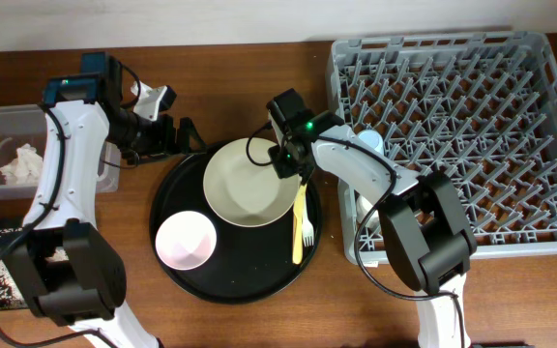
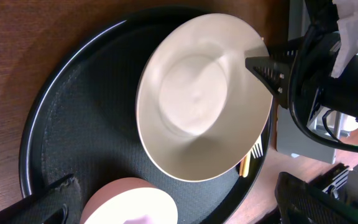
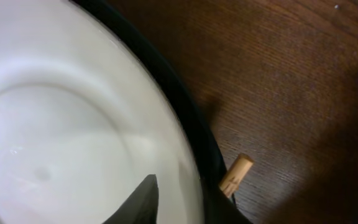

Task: Sort waste into correct bins and load items into the dishwasher rack
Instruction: 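Reach the right gripper to the beige plate rim and grasp it, then lift the beige plate right and stand it upright in the rack, then move the right gripper to the pink bowl on the tray and grasp it, then carry the pink bowl right into the grey rack and release it, then move the right gripper back over the tray to the wooden chopstick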

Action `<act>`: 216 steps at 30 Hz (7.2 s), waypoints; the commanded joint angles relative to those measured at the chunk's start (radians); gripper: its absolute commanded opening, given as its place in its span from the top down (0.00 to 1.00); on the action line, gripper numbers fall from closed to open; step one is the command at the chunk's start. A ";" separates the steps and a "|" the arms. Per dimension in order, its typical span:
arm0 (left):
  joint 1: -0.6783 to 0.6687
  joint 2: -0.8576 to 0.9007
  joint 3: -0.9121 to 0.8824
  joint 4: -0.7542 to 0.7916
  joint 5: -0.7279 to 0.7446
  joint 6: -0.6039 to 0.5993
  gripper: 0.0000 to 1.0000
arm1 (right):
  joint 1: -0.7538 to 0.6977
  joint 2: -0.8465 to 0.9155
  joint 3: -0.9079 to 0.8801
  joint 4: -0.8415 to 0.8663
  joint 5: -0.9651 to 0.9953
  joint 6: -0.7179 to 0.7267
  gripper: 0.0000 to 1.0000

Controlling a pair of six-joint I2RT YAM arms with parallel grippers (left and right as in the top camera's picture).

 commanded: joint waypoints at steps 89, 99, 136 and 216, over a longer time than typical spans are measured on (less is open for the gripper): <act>0.003 -0.010 0.016 0.002 0.000 -0.001 0.00 | 0.510 -0.206 -0.381 0.451 0.068 0.529 0.49; 0.002 -0.010 0.016 0.002 0.000 -0.001 0.00 | 0.514 -0.161 -0.381 0.481 0.076 0.528 0.72; 0.002 -0.010 0.016 0.002 0.000 -0.001 0.00 | -0.666 -0.296 -0.314 1.104 1.525 -1.149 0.96; 0.002 -0.010 0.016 0.002 0.000 -0.001 0.00 | -0.173 -0.233 -0.126 -0.248 0.049 0.074 0.88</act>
